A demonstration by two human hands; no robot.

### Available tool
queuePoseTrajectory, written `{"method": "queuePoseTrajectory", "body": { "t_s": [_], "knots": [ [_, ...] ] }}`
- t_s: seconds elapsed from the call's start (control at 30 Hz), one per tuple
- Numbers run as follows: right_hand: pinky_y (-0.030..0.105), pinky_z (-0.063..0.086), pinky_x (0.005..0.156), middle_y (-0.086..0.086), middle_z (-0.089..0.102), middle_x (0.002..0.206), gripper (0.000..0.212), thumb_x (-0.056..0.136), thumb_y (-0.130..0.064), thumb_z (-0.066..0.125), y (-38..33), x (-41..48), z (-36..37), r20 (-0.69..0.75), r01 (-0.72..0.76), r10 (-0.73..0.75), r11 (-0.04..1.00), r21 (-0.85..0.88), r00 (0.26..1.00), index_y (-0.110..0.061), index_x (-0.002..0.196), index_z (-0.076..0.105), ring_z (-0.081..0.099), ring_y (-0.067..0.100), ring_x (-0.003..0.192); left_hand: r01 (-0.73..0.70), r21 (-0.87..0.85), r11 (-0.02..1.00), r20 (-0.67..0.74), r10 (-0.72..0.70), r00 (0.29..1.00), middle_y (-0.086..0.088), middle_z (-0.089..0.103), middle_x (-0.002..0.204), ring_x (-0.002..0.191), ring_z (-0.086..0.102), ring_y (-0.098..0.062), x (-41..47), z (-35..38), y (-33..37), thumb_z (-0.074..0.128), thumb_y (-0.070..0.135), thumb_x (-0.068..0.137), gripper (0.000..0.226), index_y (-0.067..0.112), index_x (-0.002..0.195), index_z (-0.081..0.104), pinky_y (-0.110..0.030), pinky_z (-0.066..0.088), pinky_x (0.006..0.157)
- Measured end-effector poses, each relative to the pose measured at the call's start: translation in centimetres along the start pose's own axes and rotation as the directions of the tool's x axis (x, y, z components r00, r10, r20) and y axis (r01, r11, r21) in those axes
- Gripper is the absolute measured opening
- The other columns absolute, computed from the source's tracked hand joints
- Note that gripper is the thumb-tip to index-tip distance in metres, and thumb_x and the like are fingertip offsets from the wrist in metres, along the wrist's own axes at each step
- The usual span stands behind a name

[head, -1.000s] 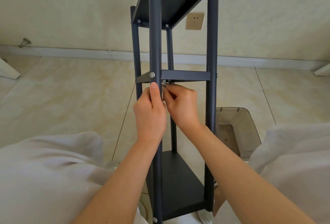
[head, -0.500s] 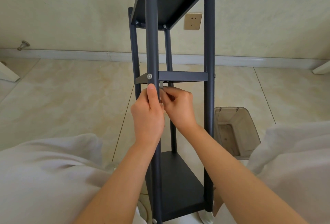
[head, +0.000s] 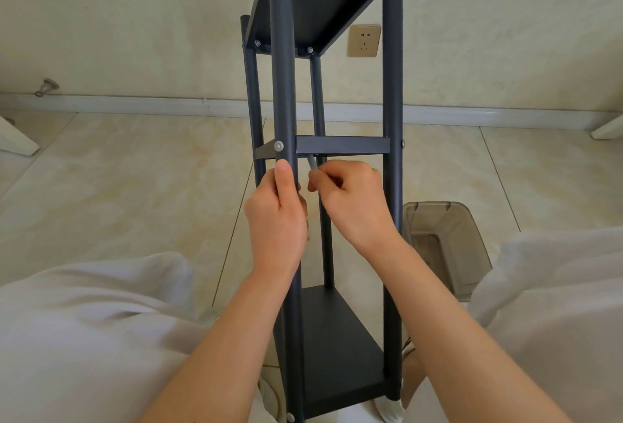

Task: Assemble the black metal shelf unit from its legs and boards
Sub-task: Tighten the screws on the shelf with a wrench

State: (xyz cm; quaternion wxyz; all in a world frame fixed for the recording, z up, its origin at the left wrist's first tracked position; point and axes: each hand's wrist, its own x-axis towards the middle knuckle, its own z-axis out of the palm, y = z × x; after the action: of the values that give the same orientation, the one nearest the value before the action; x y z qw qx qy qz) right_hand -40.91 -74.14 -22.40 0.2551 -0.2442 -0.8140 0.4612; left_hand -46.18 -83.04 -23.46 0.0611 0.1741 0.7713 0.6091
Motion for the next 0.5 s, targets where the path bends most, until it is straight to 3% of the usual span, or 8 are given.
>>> {"method": "queuePoseTrajectory", "body": {
  "t_s": [0.23, 0.4, 0.5],
  "knots": [
    [0.009, 0.037, 0.053, -0.009, 0.048, 0.048, 0.027, 0.095, -0.009, 0.057, -0.58, 0.6, -0.38, 0.015, 0.009, -0.009, 1.0, -0.026, 1.0, -0.002, 0.075, 0.073, 0.048, 0.003, 0.048, 0.0, -0.004, 1.0, -0.002, 0.0, 1.0, -0.004, 0.052, 0.056, 0.051, 0.052, -0.023, 0.07, 0.1, -0.02, 0.031, 0.049, 0.103, 0.05, 0.018, 0.069, 0.049, -0.052, 0.051, 0.056],
    [0.022, 0.046, 0.059, 0.01, 0.064, 0.059, 0.026, 0.094, -0.011, 0.06, -0.3, 1.09, -0.41, 0.04, 0.028, -0.025, 0.998, -0.055, 0.999, -0.001, 0.075, 0.074, 0.058, 0.02, 0.059, 0.001, -0.009, 1.0, -0.007, -0.001, 1.0, -0.003, 0.051, 0.056, 0.049, 0.05, -0.02, 0.15, 0.11, -0.02, 0.032, 0.047, 0.105, 0.048, 0.022, 0.067, 0.046, -0.047, 0.05, 0.054],
    [0.025, 0.048, 0.063, 0.007, 0.066, 0.06, 0.027, 0.094, -0.011, 0.061, -0.07, 1.13, 0.08, 0.027, 0.038, -0.037, 0.998, -0.046, 0.999, -0.003, 0.072, 0.074, 0.059, 0.019, 0.059, -0.005, -0.001, 1.0, -0.006, 0.005, 1.0, -0.005, 0.053, 0.058, 0.052, 0.052, -0.022, 0.14, 0.13, 0.11, 0.031, 0.049, 0.104, 0.047, 0.023, 0.067, 0.047, -0.051, 0.052, 0.056]
  ]
}}
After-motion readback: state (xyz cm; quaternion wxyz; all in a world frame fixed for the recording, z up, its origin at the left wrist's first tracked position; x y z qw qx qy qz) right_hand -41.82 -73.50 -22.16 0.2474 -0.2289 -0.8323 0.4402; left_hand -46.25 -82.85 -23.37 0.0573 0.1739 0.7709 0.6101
